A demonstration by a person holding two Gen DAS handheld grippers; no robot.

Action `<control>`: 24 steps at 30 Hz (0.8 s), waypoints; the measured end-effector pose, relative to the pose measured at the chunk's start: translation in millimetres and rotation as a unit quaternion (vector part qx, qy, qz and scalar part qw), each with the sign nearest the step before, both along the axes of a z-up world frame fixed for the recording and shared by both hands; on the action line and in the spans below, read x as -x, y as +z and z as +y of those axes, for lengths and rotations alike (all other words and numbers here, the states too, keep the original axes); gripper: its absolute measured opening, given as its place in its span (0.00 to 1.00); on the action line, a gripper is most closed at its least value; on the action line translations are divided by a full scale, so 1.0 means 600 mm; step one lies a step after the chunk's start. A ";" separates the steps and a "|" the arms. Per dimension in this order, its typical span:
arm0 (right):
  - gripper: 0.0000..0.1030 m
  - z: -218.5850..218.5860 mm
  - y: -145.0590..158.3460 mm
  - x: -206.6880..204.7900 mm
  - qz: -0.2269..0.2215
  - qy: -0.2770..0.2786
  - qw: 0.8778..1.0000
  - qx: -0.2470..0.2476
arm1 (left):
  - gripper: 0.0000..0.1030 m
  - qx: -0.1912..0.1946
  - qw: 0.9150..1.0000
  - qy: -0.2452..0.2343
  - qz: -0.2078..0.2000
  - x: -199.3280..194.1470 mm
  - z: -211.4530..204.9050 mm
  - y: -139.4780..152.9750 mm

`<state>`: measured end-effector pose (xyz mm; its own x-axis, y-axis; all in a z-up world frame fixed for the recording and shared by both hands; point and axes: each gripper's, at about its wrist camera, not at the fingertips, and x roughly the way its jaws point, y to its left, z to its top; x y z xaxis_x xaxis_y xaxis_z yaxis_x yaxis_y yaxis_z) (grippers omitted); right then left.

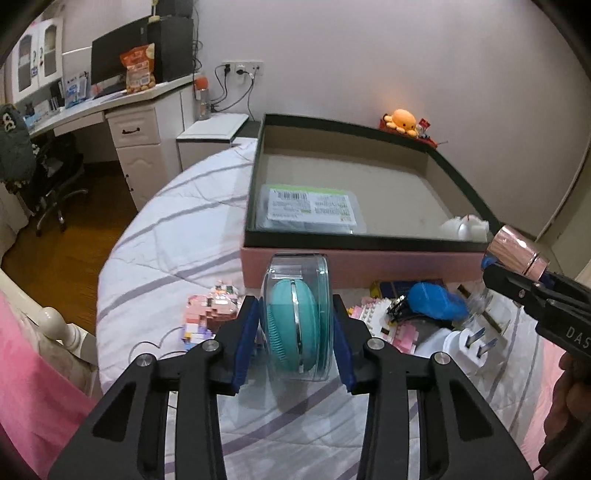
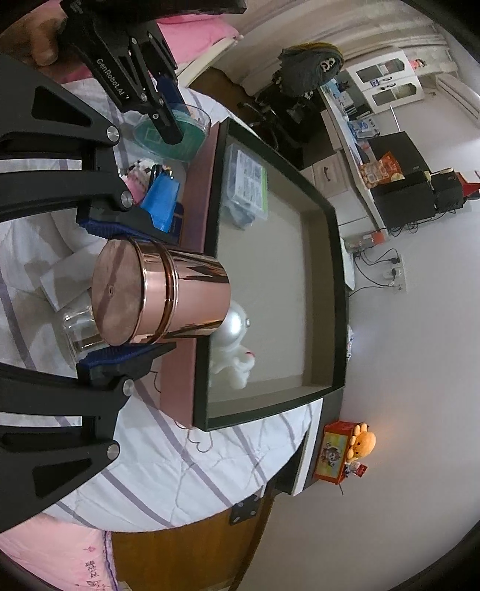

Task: Organize rigid objects
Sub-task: 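Carry both held items into the pink box and open both tools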

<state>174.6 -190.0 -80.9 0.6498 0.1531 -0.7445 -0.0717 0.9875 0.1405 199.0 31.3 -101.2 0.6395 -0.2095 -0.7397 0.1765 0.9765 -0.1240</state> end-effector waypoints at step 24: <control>0.46 -0.009 0.008 -0.003 -0.009 0.002 1.000 -0.008 | 0.37 0.034 0.998 -0.024 -0.050 0.012 0.005 0.067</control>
